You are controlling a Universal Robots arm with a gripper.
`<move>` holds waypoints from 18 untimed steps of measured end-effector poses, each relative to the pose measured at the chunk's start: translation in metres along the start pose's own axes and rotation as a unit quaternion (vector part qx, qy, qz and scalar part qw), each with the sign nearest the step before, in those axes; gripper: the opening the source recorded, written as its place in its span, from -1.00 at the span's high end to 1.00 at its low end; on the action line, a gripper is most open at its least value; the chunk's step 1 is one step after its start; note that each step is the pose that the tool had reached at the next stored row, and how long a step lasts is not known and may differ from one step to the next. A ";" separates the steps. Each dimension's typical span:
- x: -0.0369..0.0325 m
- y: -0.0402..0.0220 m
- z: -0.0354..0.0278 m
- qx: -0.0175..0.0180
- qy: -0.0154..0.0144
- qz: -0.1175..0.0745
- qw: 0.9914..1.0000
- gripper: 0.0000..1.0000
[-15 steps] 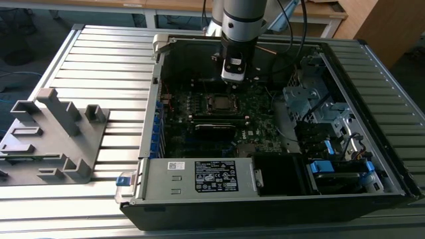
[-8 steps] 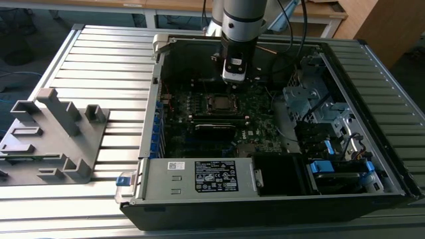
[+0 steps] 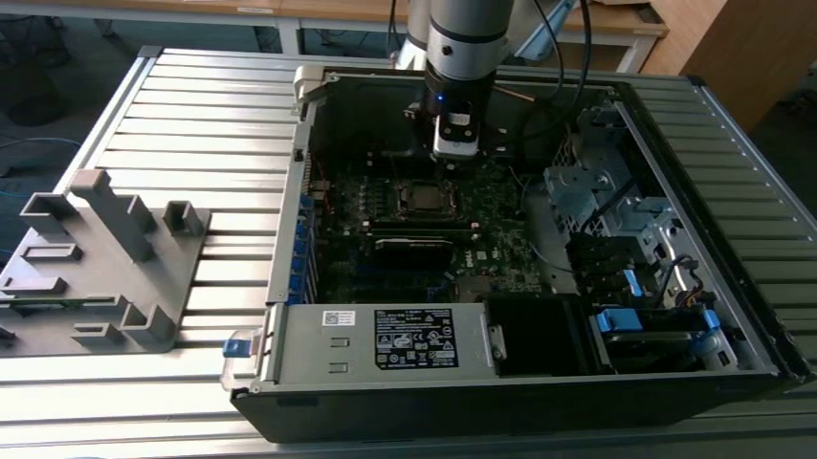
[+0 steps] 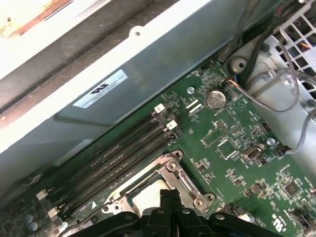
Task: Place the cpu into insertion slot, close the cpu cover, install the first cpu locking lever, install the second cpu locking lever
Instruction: 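Close the cpu cover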
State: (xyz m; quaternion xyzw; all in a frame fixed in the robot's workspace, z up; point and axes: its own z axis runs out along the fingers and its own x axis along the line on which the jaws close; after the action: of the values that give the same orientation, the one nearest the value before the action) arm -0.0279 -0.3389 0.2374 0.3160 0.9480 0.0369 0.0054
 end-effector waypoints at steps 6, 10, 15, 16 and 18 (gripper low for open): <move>0.0000 0.0000 0.0001 0.000 0.002 -0.028 1.000 0.79; 0.0000 0.0000 0.0001 0.000 0.002 -0.028 1.000 0.79; 0.0000 0.0000 0.0001 0.000 0.003 -0.036 0.999 0.79; 0.0000 0.0000 0.0001 0.001 0.003 -0.042 0.999 0.79; 0.0000 0.0000 0.0002 0.001 0.004 -0.056 0.998 0.79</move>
State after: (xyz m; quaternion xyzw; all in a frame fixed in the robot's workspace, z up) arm -0.0279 -0.3389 0.2372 0.2619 0.9644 0.0371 0.0033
